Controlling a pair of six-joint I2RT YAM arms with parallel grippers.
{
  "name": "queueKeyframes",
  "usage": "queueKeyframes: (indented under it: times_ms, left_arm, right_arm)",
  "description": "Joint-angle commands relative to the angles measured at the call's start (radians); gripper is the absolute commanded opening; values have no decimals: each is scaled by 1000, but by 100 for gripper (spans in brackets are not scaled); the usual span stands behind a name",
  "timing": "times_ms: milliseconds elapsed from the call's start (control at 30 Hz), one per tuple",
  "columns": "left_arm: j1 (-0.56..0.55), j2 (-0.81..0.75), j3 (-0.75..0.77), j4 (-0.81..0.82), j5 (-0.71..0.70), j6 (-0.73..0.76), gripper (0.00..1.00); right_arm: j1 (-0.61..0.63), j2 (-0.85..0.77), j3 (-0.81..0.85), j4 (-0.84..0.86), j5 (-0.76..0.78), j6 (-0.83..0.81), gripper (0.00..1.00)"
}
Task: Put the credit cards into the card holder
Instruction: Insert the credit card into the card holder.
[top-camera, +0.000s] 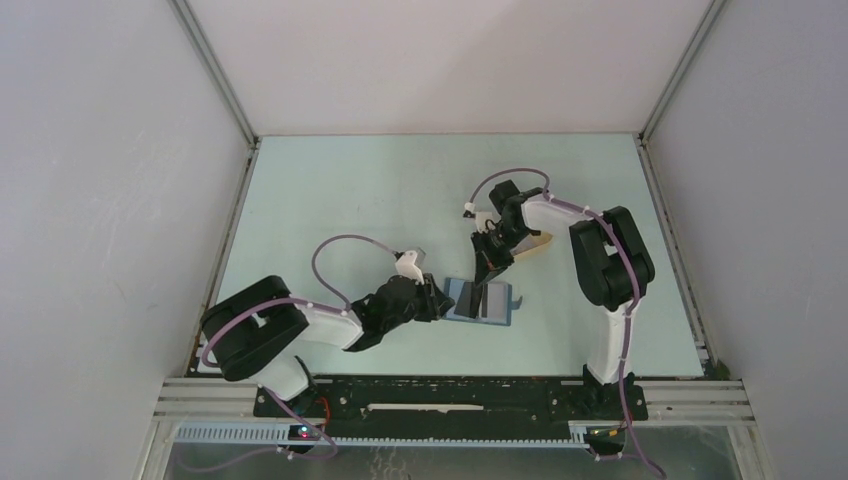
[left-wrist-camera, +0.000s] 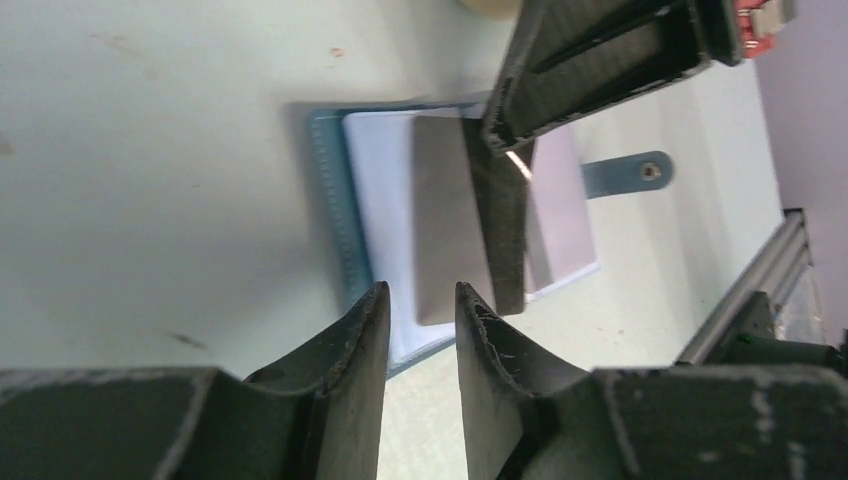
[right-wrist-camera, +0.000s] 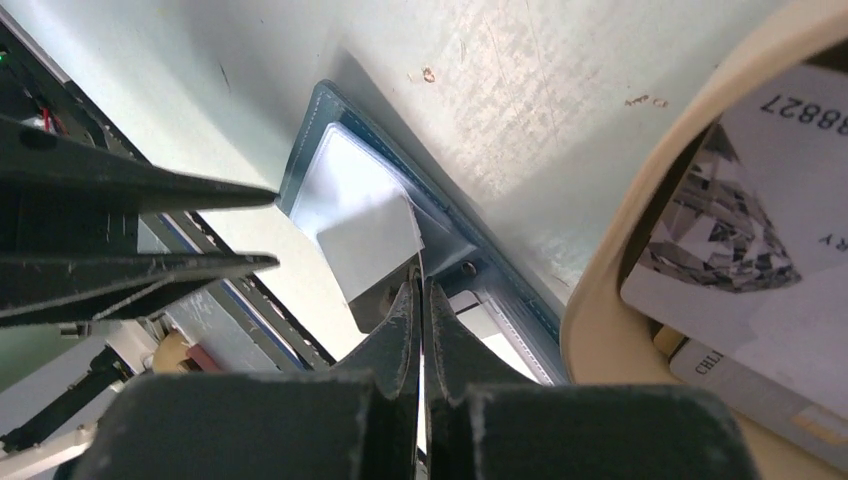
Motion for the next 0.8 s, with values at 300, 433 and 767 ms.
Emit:
queueKeyframes:
  times_ms: [300,433,767]
  left_arm:
    - [30,35,109,-191,-38,-1,34]
    - [30,51,130,-211,-27,9,32]
    - [31,48,128,-197,-6,16,31]
  right_arm:
    - [11,82,106,-69,-8,-126,0]
    - [11,102,132,-101,-19,-150,0]
    - [8,115,132,-81,-24,-110,0]
